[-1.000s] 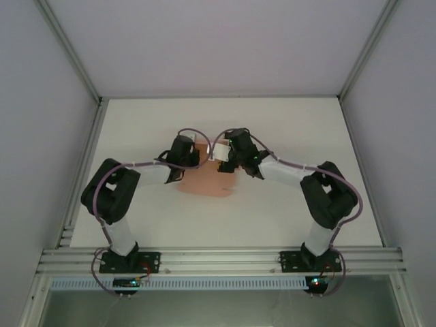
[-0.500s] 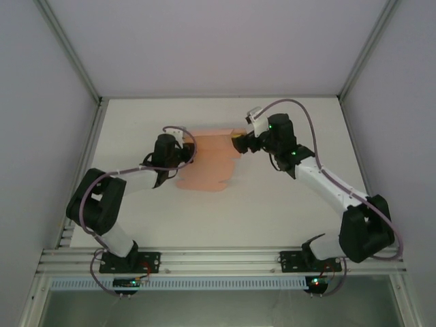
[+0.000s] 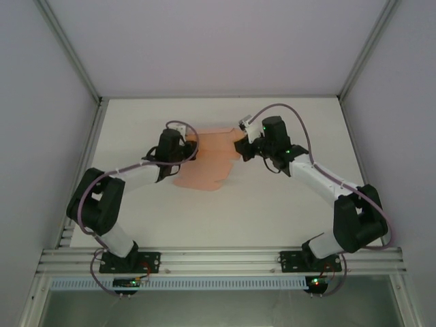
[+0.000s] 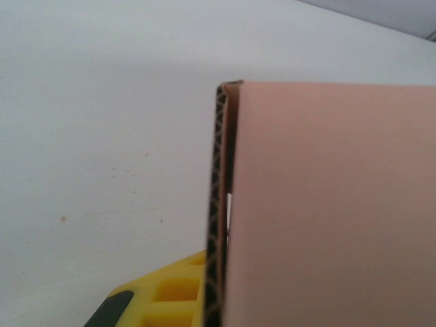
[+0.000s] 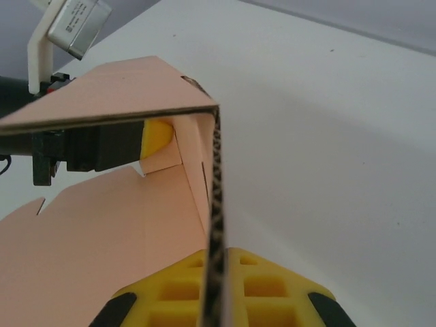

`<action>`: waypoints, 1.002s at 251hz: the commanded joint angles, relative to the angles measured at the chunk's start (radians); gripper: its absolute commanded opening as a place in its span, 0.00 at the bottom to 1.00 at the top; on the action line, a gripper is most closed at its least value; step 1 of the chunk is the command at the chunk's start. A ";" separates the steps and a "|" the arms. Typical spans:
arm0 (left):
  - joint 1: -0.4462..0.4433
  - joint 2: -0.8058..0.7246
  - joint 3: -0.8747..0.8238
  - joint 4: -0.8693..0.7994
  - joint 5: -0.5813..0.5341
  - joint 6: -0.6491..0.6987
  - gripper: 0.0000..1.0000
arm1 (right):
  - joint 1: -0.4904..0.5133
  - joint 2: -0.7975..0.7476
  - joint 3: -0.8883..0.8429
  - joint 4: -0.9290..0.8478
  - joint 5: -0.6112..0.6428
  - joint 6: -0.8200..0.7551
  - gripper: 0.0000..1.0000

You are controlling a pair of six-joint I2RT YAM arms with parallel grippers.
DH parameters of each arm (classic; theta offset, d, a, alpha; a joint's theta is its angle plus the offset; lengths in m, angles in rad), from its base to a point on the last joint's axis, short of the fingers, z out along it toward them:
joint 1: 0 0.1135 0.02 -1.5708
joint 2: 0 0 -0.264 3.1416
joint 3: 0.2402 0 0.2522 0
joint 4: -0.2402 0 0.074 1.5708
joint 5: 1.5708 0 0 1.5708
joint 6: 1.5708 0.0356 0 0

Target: Assemble paper box

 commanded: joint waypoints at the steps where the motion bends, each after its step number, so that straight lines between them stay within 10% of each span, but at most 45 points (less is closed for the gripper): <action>1: 0.026 0.022 0.064 -0.214 -0.364 -0.083 0.00 | 0.016 -0.048 -0.028 -0.001 0.065 -0.023 0.00; 54: 0.014 0.066 0.141 -0.354 -0.521 -0.138 0.00 | 0.036 -0.038 -0.048 0.046 0.091 -0.024 0.00; 99: 0.011 0.025 0.068 -0.180 -0.333 -0.019 0.00 | 0.034 -0.012 -0.022 0.047 0.057 -0.003 0.00; 167: 0.005 -0.050 -0.039 0.004 -0.110 0.037 0.00 | -0.027 -0.051 -0.014 0.087 0.236 0.081 0.98; 251: -0.026 -0.048 -0.032 -0.001 -0.095 0.059 0.00 | -0.065 0.086 0.164 0.042 0.291 0.169 0.99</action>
